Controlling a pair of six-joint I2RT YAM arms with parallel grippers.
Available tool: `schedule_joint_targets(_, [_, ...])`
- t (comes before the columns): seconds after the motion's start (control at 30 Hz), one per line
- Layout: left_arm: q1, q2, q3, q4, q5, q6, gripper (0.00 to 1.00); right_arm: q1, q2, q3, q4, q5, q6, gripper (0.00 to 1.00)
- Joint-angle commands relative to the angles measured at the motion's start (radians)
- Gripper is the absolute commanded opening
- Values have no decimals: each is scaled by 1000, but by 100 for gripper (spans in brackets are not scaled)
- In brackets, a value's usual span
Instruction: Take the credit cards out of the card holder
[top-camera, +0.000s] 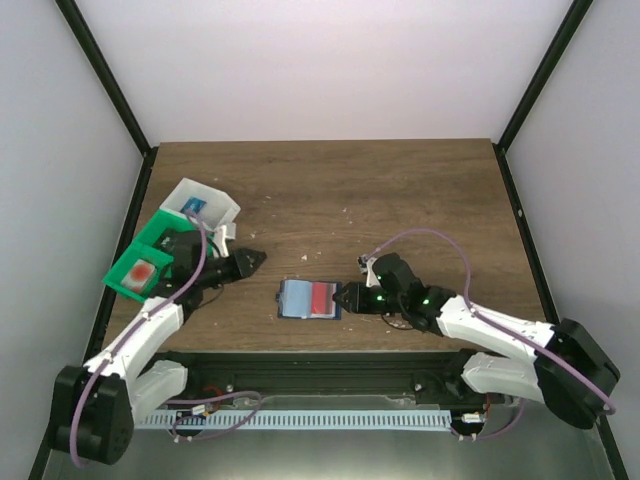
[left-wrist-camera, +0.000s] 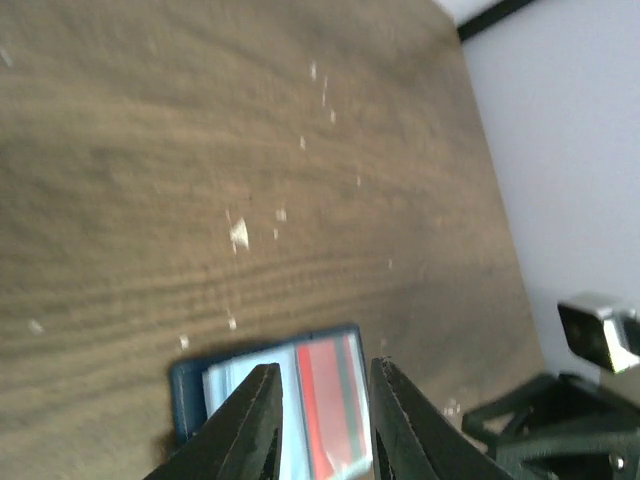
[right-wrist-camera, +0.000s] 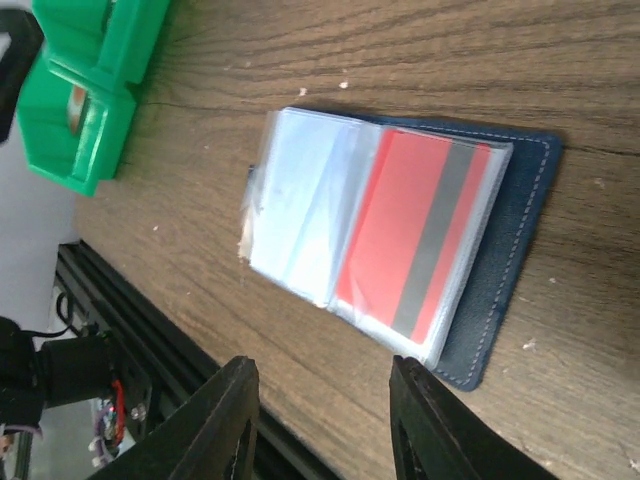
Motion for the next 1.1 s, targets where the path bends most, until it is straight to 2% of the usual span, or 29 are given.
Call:
schedule_joint_targets(0.0, [-106, 58, -71, 109, -23, -48, 25, -4, 68, -28, 111, 47, 14, 38])
schedule_joint_targets(0.2, [-189, 151, -170, 248, -47, -107, 23, -24, 195, -23, 174, 46, -8, 34])
schedule_joint_targets(0.37, [-206, 229, -217, 314, -48, -109, 22, -25, 264, -11, 206, 44, -4, 31])
schedule_joint_targets(0.7, [-209, 283, -275, 370, -53, -104, 21, -25, 363, -5, 276, 4, 8, 23])
schedule_joint_targets(1.0, [-209, 308, -295, 395, -28, -119, 20, -25, 389, -4, 285, 1, 3, 19])
schedule_joint_targets(1.07, [-210, 310, -295, 396, -28, -120, 20, -25, 393, -7, 293, -7, 3, 16])
